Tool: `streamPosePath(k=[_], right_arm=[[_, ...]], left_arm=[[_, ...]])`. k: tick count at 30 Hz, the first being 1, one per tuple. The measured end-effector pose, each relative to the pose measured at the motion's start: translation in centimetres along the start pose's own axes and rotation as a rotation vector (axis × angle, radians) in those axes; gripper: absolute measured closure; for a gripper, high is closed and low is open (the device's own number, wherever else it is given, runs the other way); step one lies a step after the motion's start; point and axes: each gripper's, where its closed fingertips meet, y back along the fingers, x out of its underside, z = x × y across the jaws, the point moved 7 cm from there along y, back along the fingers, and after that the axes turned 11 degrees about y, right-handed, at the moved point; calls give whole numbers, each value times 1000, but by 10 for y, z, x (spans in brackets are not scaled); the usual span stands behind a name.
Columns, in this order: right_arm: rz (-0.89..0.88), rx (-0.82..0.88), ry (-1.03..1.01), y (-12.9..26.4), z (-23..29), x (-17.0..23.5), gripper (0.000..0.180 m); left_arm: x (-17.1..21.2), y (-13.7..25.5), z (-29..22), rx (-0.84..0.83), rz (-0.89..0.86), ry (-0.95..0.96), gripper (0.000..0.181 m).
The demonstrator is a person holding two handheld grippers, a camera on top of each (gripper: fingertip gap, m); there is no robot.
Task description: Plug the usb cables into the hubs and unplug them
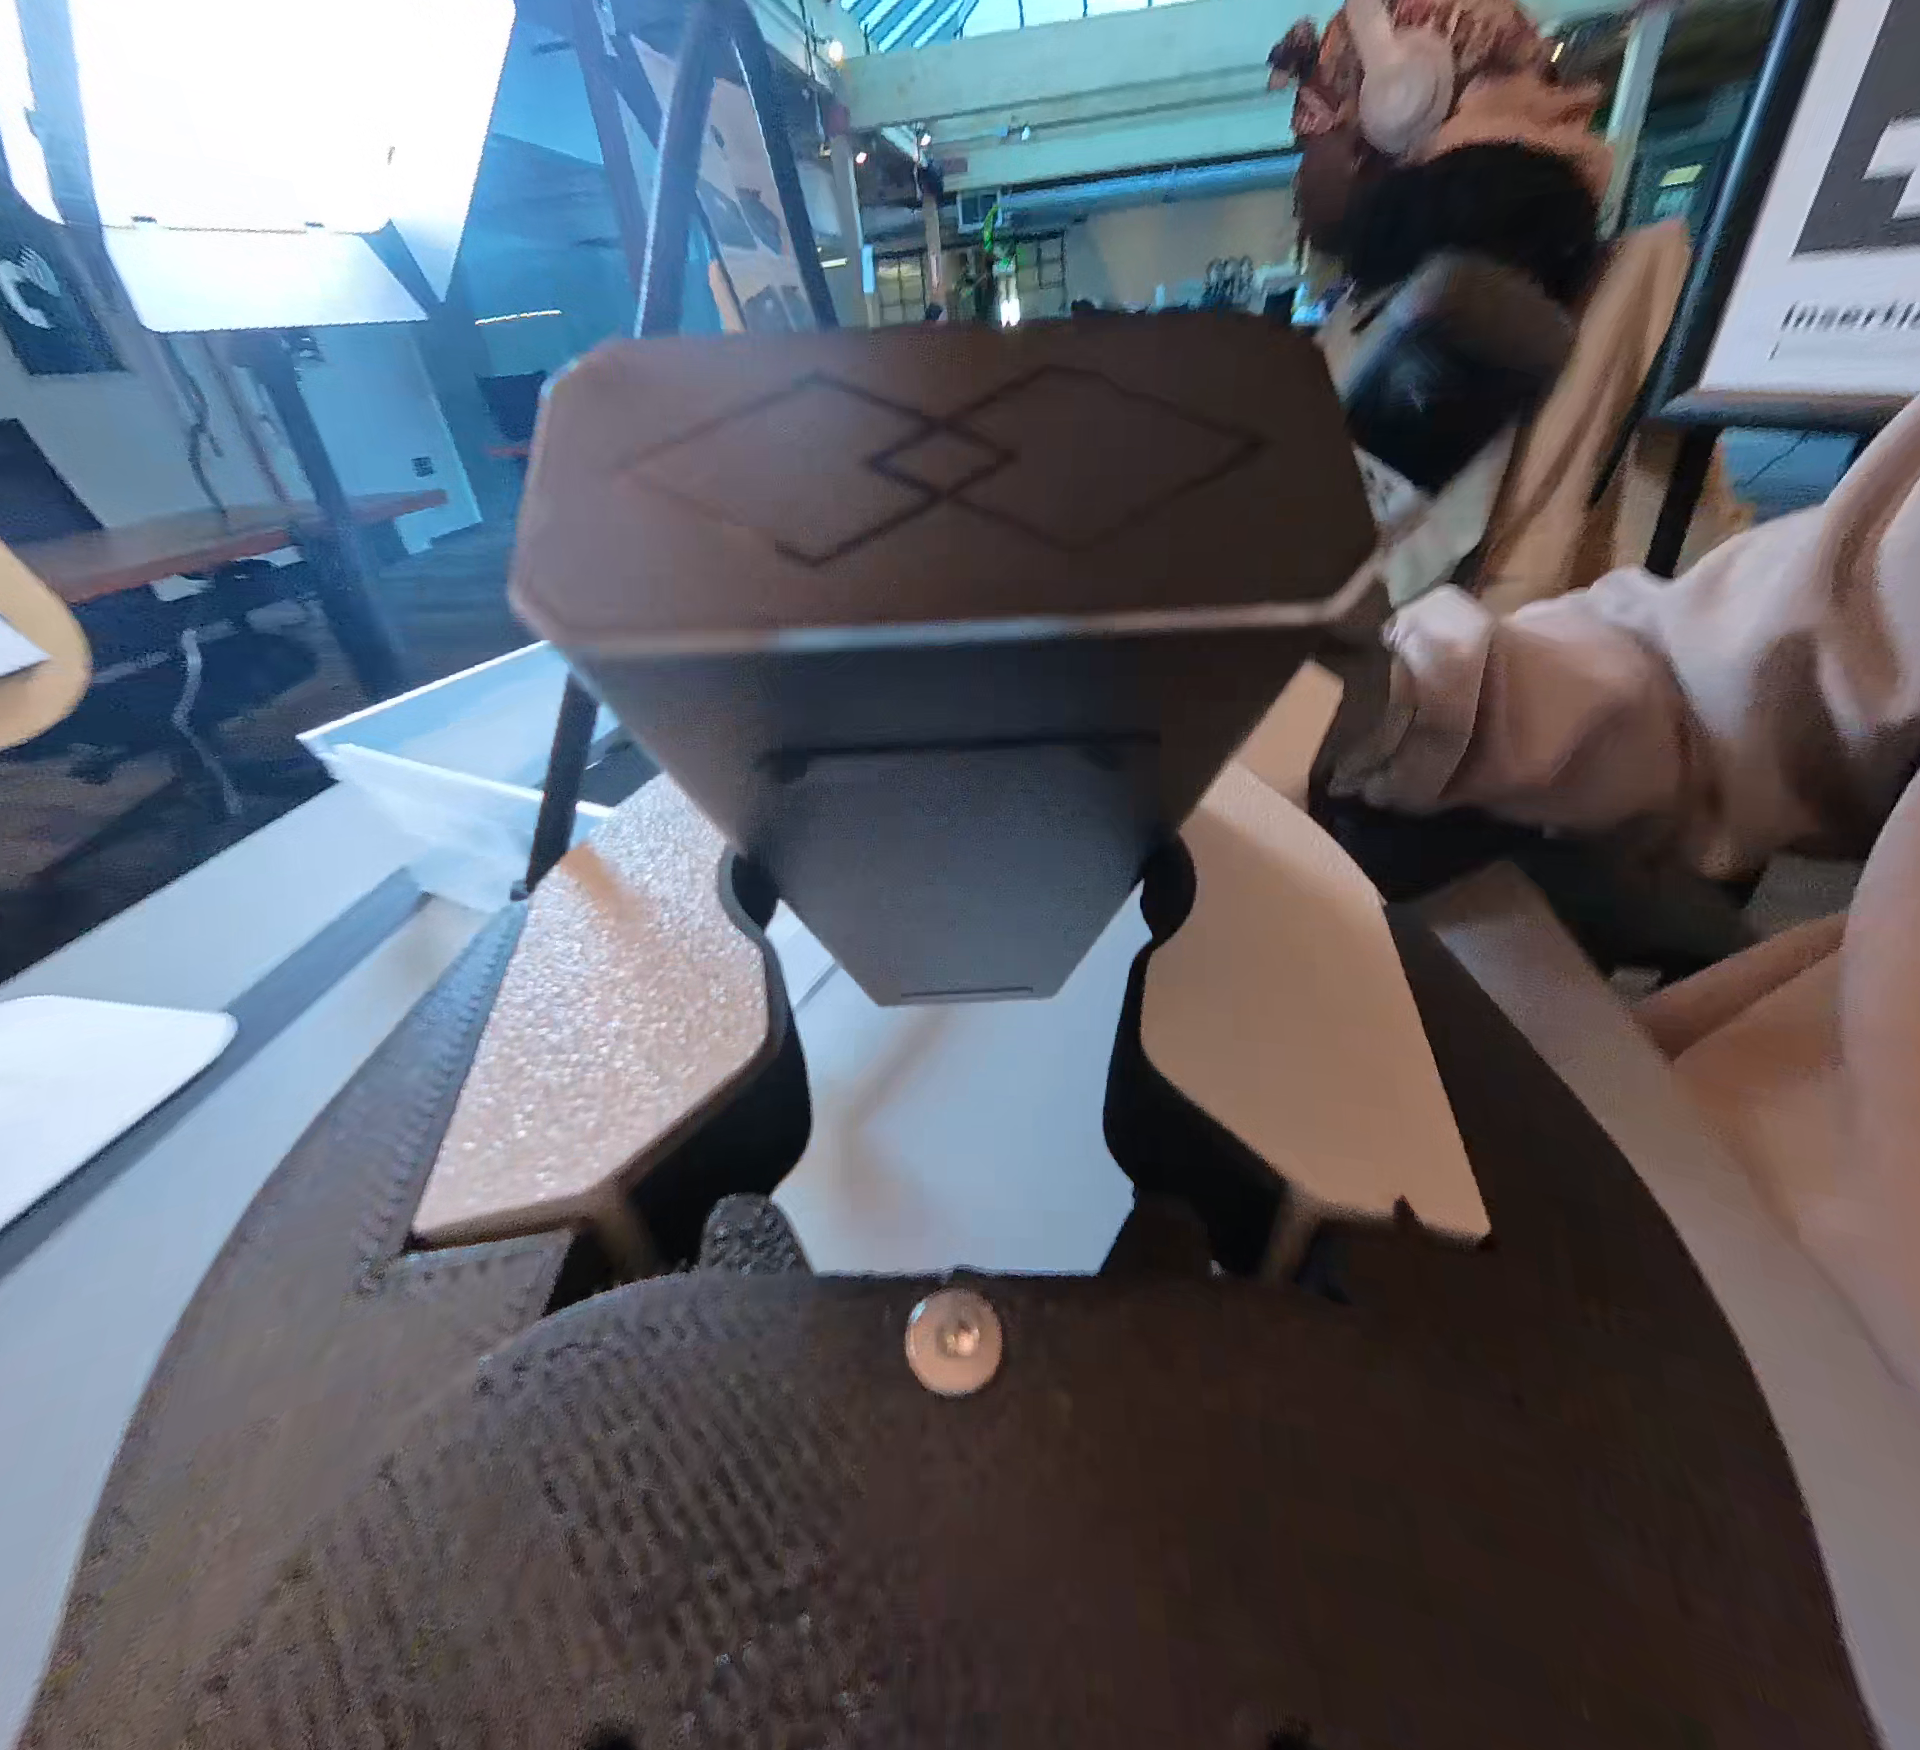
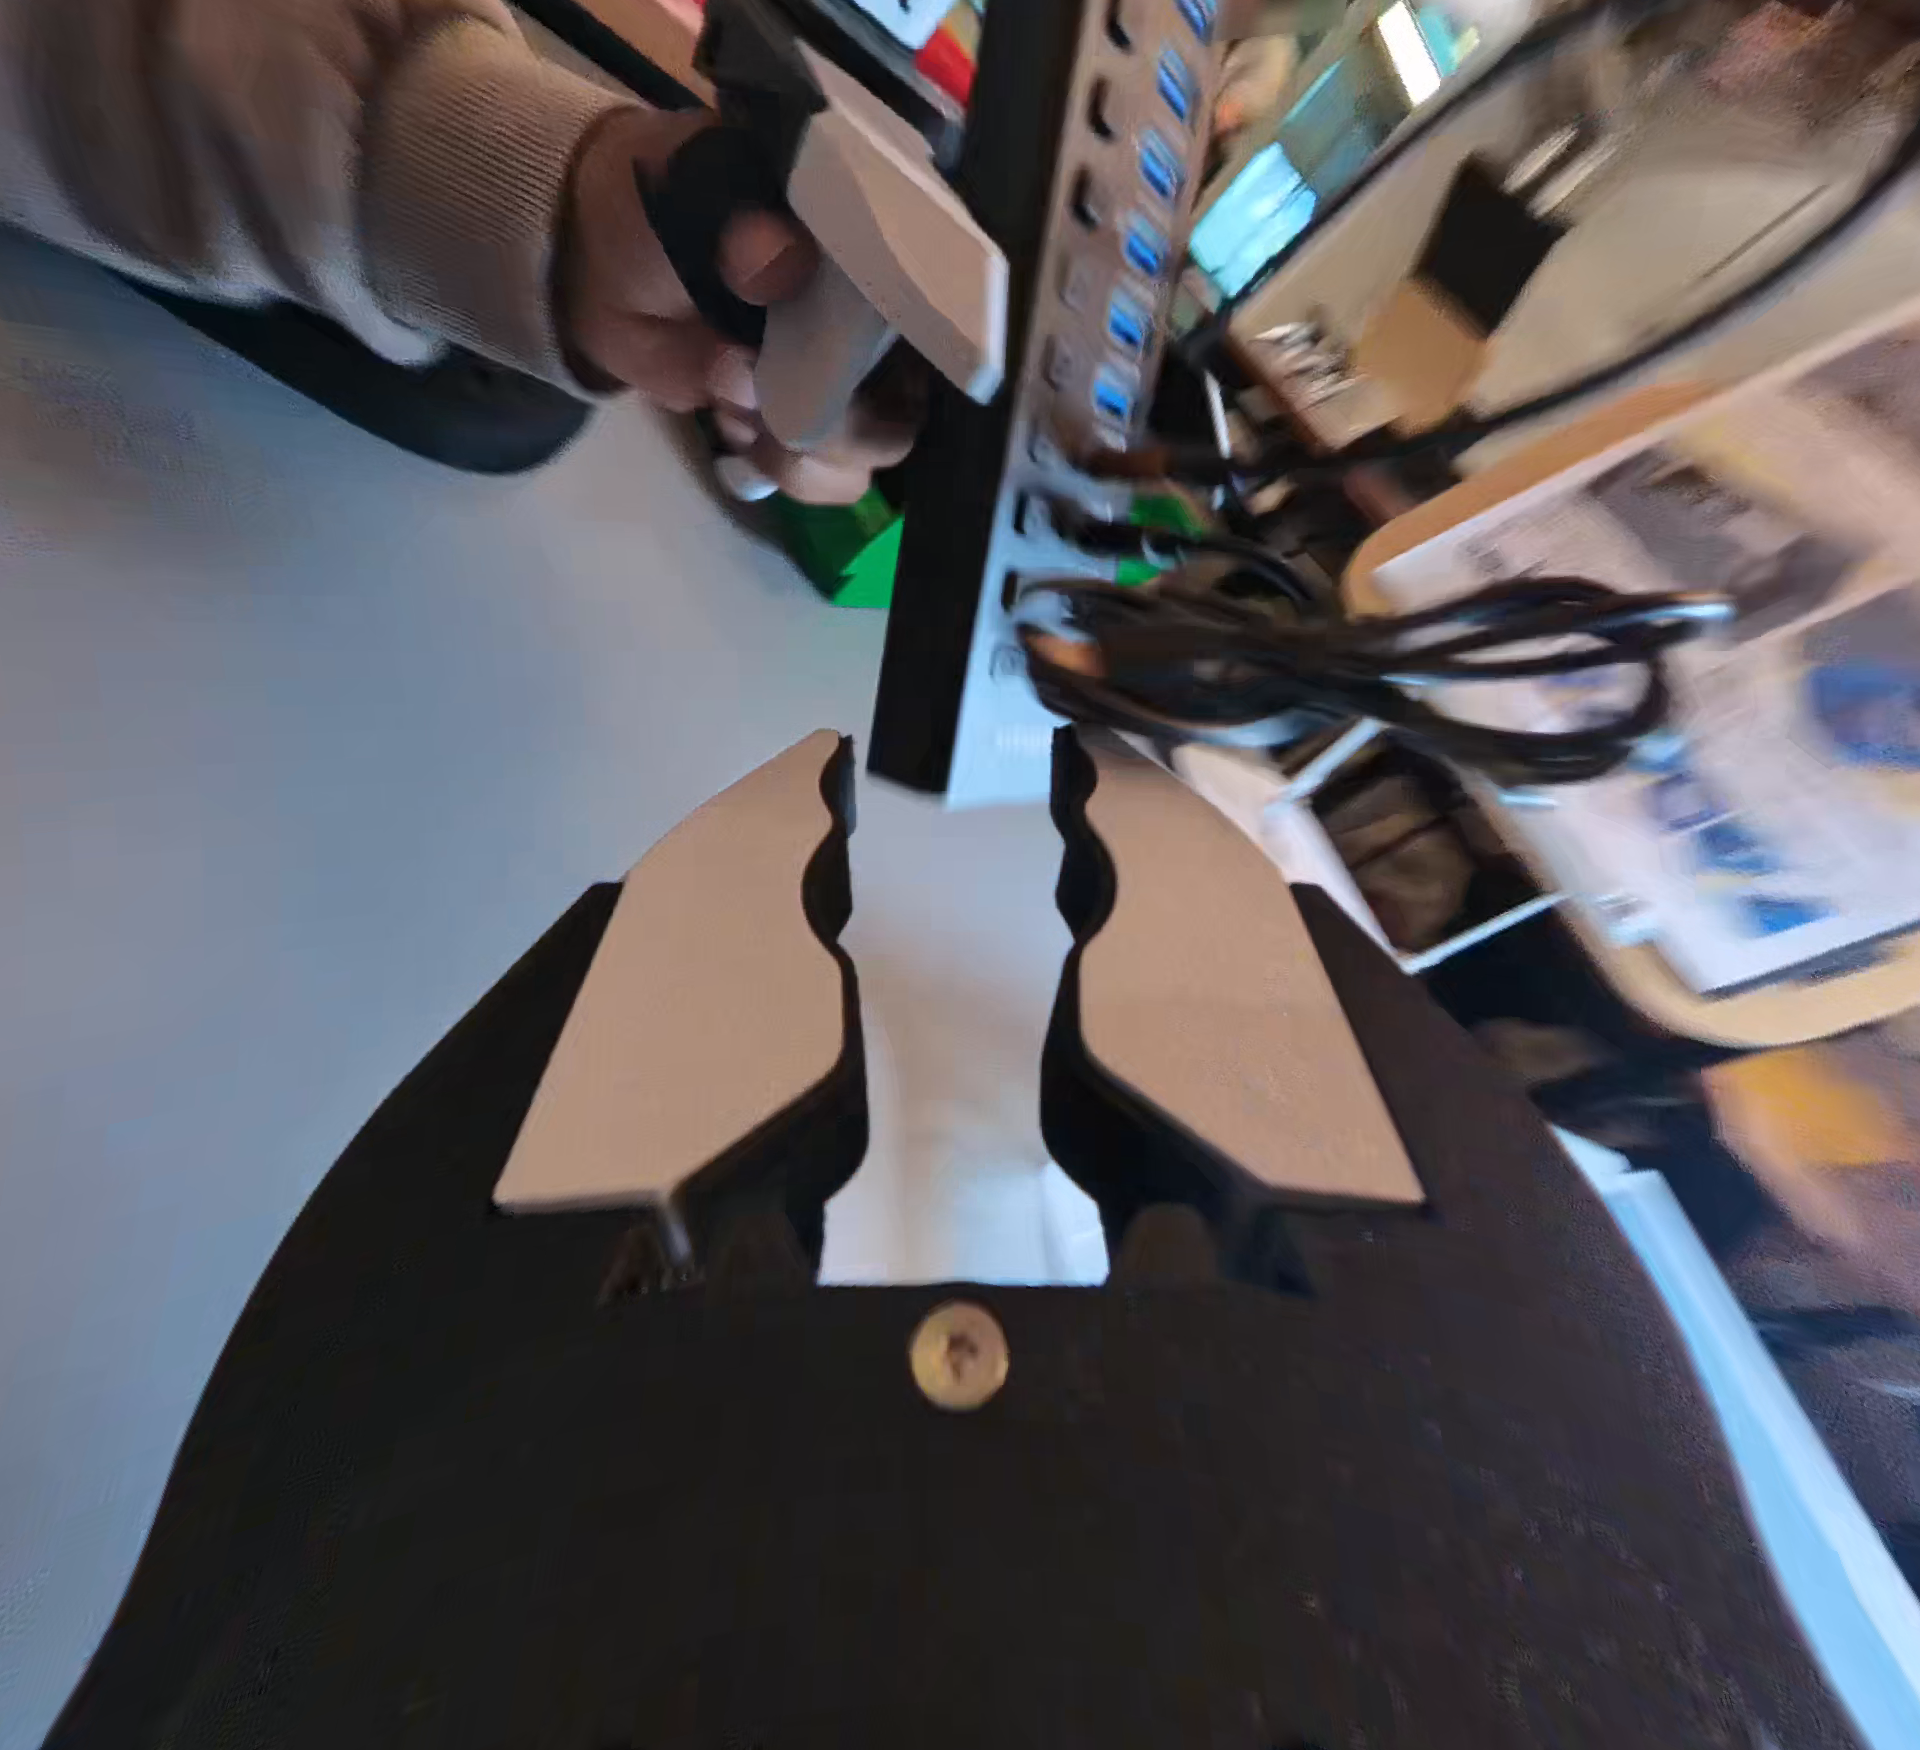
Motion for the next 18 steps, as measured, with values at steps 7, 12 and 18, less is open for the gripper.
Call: streamPosePath(k=[7, 12, 18], right_arm=[[-45, -131, -364, 21, -40, 14, 146], [37, -286, -328, -1, -39, 3, 138], [138, -388, -231, -31, -25, 11, 134]], left_arm=[[12, 13, 5, 16, 132, -123, 110], [29, 4, -6, 52, 257, -215, 110], [36, 3, -12, 85, 292, -193, 110]])
